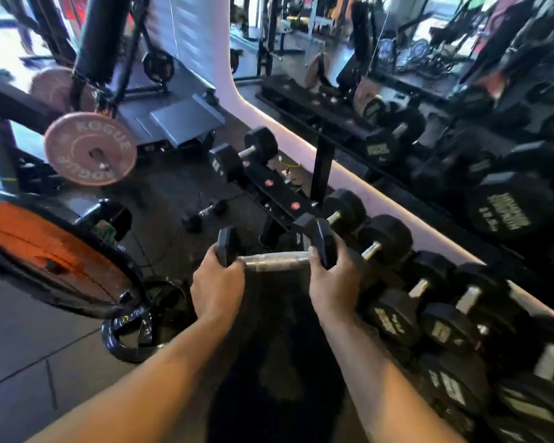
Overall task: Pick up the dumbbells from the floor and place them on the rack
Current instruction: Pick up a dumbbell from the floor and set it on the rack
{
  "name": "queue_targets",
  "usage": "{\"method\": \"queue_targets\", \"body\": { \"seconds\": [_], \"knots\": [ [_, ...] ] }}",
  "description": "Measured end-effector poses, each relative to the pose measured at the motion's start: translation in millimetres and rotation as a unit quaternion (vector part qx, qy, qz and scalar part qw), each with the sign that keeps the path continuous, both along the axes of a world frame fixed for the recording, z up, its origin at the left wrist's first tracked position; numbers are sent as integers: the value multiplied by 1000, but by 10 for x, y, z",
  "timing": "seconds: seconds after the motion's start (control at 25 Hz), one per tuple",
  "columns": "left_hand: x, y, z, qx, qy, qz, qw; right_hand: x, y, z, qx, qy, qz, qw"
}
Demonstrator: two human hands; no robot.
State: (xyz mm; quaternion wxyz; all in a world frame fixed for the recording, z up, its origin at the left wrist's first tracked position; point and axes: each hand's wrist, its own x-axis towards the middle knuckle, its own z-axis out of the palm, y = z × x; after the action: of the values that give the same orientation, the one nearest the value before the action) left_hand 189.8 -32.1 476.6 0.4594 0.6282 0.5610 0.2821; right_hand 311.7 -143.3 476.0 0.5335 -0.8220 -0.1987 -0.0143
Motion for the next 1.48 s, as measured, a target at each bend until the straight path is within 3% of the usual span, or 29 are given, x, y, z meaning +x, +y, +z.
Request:
{"method": "queue_targets", "body": {
  "seconds": [0.2, 0.4, 0.6, 0.8, 1.48],
  "knots": [
    [175, -136, 1164, 41, -73, 26, 996, 130, -29, 1146, 77, -20, 23, 997],
    [516, 418, 1637, 84, -97, 24, 991, 383, 503, 1588, 149, -24, 4, 989],
    [947, 1082, 1776, 104, -137, 5, 985, 665, 1127, 1692, 191, 9, -14, 981],
    [1562, 1697, 1835, 109, -192, -11, 975, 1283, 1739, 1709, 185, -15, -19, 982],
    [4812, 3874, 1561, 111, -247, 81, 959, 4810, 4209, 1518, 169, -45, 76, 982]
  ]
}}
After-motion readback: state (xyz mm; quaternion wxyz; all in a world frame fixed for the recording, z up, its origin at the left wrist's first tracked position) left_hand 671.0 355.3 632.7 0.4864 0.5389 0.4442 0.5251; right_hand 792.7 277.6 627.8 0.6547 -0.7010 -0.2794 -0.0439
